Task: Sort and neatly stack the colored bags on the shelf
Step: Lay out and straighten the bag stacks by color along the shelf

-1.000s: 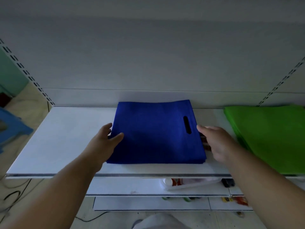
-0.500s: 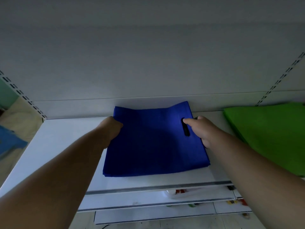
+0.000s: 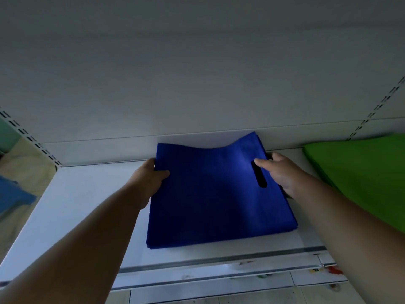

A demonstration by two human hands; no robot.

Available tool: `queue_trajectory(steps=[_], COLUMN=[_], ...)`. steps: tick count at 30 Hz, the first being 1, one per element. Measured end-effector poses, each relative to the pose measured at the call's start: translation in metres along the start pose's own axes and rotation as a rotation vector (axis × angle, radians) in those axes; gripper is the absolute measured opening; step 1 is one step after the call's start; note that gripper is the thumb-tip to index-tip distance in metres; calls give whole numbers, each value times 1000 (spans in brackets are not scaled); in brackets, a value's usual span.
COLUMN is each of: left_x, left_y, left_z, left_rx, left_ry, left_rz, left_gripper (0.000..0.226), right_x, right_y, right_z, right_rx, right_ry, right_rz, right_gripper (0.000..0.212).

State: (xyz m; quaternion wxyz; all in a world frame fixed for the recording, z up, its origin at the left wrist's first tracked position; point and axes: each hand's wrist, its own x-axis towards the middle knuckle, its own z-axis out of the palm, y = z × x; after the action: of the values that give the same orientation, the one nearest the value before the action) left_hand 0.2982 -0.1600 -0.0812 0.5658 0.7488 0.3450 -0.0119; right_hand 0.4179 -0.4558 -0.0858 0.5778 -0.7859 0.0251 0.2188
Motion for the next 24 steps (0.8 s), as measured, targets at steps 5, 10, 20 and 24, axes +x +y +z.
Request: queue_trajectory(steps=[5,10,20,24], left_x=[5,11,-2,3], left_y=[2,-4,-22,-14], left_z=[8,6,6,3], left_rx=[344,173,-405,-389], left_ry=[14,105,-124,-137], left_rz=[79,124,120,124], left_gripper=[35,41,43,49], right_x=[6,5,-6,-5], right_y=[5,8,21,10], right_z=[-6,-7,0,3], right_rx=[-275,-290,190,216], right_ry=[-143,67,-133,-187], right_rz=[-52,-144,-122,-141], right_gripper=[27,58,87,83])
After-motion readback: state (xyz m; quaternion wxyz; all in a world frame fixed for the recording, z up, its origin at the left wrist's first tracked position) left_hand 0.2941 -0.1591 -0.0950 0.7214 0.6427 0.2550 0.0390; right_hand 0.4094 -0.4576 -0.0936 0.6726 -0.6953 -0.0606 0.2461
